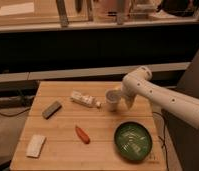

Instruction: Pick up the ceramic cup

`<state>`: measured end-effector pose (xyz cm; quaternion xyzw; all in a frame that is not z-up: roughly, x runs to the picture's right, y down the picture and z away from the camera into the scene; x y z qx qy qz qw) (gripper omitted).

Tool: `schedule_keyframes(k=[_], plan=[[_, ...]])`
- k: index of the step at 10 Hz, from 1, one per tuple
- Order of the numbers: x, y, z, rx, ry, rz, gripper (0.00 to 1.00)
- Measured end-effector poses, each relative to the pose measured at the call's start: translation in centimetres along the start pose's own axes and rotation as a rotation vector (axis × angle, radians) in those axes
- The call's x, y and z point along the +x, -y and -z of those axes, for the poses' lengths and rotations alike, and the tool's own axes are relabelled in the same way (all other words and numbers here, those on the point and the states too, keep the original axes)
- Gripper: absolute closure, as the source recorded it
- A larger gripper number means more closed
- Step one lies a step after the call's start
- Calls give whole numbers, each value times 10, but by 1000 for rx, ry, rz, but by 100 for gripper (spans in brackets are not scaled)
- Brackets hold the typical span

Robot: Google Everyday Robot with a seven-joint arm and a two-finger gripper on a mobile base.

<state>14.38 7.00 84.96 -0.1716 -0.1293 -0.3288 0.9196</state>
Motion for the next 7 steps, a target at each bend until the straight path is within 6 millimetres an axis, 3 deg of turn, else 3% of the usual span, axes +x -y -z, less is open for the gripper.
schedule_keyframes(k=[7], plan=[[-1, 2, -11, -6, 25, -4, 20]])
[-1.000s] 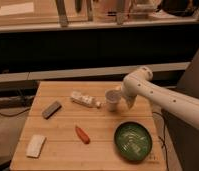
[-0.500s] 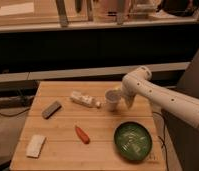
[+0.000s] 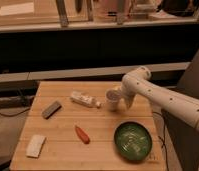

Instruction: Pick up the ceramic cup

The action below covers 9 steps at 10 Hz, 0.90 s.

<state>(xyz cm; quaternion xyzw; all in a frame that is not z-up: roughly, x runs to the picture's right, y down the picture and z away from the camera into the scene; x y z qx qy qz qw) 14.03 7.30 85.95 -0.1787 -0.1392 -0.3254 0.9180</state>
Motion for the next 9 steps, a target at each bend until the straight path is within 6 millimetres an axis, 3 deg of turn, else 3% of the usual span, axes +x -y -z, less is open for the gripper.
schedule_keyframes(k=[9], plan=[[1, 1, -15, -10, 26, -10, 20]])
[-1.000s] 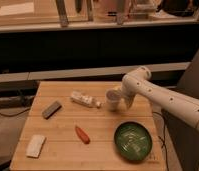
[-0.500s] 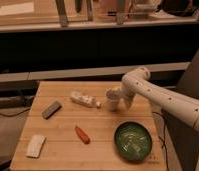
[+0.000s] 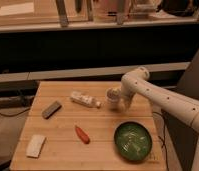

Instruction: Pick up the ceramic cup

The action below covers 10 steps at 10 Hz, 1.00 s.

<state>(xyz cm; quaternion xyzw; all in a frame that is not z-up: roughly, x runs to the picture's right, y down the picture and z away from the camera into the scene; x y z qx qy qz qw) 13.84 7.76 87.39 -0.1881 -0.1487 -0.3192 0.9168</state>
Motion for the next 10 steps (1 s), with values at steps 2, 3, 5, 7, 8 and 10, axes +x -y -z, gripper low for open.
schedule_keyframes(k=[2, 3, 5, 7, 8, 10], plan=[[1, -1, -2, -1, 4, -5, 20], [2, -1, -4, 0, 7, -9, 20], [2, 0, -5, -1, 10, -11, 20], [3, -1, -6, -1, 13, -14, 20], [4, -1, -7, -1, 15, -16, 20], [4, -1, -9, -1, 18, -19, 20]])
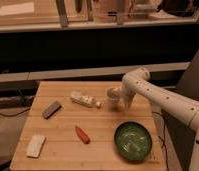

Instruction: Pick up the ceramic cup

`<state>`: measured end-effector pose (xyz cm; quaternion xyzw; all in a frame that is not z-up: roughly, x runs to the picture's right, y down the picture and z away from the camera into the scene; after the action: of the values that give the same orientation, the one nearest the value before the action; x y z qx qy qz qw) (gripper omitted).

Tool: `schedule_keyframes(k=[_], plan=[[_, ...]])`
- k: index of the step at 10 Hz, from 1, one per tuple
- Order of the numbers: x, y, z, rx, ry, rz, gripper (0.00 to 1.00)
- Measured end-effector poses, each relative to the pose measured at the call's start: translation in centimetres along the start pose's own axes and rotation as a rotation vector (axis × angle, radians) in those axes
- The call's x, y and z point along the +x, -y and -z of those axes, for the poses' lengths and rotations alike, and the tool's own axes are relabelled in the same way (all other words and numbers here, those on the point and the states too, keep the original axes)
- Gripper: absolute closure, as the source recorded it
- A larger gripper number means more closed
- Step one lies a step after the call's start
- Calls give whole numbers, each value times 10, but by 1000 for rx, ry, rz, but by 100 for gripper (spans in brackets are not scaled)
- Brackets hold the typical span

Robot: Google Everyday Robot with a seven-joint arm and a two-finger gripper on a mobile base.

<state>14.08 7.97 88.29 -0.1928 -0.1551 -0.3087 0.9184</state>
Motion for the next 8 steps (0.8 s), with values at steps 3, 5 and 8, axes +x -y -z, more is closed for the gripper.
schedule_keyframes(k=[3, 5, 8], plan=[[1, 0, -2, 0, 5, -5, 20], [2, 0, -3, 1, 7, -8, 20], [4, -1, -4, 1, 11, -13, 24]])
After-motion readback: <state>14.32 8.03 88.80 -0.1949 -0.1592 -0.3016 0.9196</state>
